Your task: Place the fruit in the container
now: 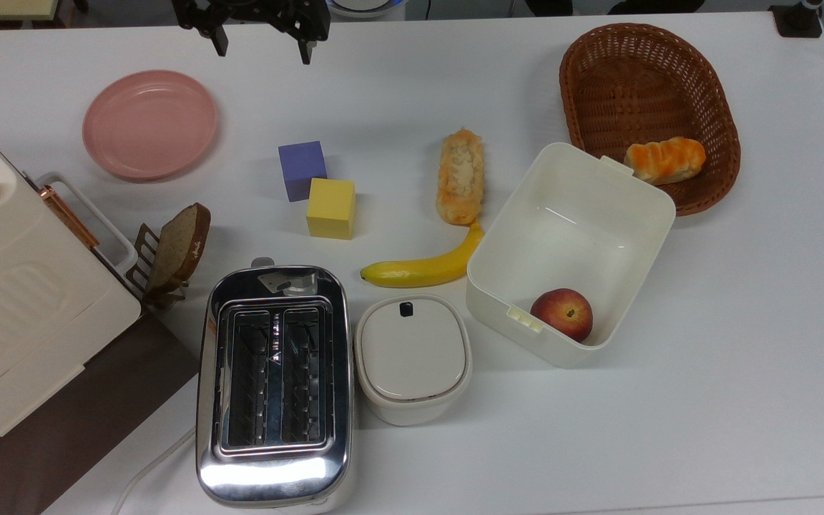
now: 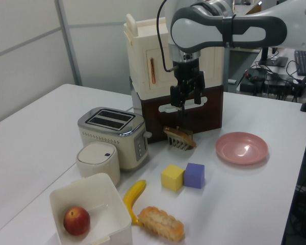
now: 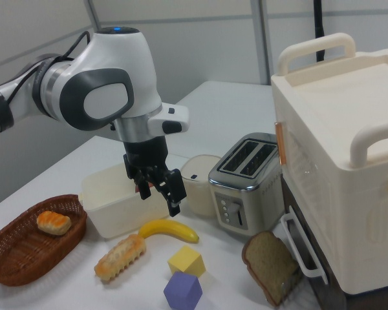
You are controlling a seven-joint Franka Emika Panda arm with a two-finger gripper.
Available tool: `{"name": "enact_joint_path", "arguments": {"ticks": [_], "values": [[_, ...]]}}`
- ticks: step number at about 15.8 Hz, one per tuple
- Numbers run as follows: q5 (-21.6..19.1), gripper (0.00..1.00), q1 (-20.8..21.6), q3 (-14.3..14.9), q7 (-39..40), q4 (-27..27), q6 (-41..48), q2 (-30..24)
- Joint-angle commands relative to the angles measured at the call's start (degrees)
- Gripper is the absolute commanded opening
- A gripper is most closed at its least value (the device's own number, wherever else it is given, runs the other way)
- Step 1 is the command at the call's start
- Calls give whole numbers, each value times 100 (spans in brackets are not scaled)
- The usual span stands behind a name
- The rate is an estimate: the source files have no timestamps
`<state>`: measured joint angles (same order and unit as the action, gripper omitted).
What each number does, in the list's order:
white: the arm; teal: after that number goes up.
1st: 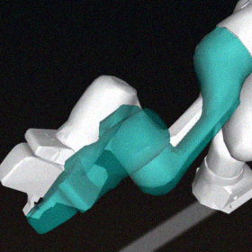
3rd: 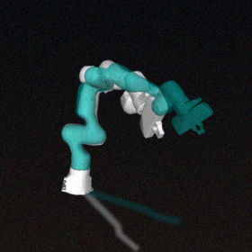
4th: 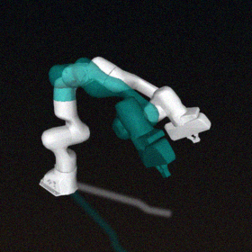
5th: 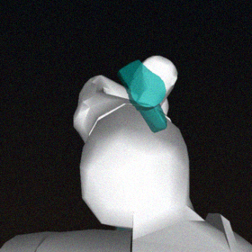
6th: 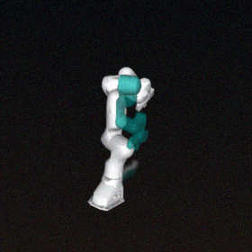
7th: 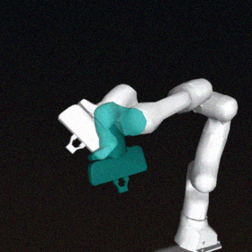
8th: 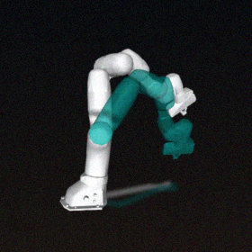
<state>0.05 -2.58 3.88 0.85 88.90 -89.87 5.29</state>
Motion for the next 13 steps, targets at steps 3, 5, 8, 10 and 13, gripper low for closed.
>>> {"name": "enact_joint_path", "arguments": {"ticks": [3, 5, 8, 10, 13], "values": [[-92, 100, 205, 16, -67, 22, 93, 121], [-84, 100, 346, 16, -85, 57, 84, 218], [-75, 100, 408, 16, -85, 127, 66, 235], [-75, 100, 443, 16, -85, 127, 57, 235], [-75, 100, 434, 16, -85, 127, 57, 235]]}}
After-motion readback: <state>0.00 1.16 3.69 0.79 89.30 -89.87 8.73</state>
